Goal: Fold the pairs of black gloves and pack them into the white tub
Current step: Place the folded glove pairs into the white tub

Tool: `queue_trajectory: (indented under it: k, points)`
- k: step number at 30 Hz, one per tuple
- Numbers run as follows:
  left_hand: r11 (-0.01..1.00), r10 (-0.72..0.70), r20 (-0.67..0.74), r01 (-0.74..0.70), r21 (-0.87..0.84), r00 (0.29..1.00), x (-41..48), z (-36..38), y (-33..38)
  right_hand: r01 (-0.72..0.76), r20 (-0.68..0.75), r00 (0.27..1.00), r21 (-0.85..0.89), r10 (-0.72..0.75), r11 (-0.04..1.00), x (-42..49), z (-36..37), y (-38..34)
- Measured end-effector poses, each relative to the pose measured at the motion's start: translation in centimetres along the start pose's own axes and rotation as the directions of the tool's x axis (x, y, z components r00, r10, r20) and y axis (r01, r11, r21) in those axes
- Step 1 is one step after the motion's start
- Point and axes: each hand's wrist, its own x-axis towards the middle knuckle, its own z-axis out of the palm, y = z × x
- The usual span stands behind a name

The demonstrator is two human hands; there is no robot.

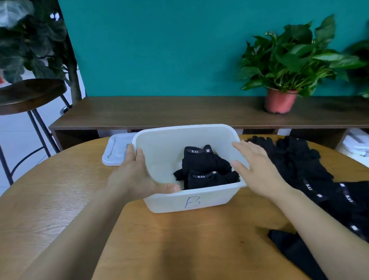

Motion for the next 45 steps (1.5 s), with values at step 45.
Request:
queue_trajectory:
  k: [45]
  points:
    - [0.999,0.044,-0.106,-0.044,0.004,0.993,0.2,-0.8,-6.5,-0.105,0.062,0.991,-0.210,0.121,0.972,1.0,3.4,-6.9]
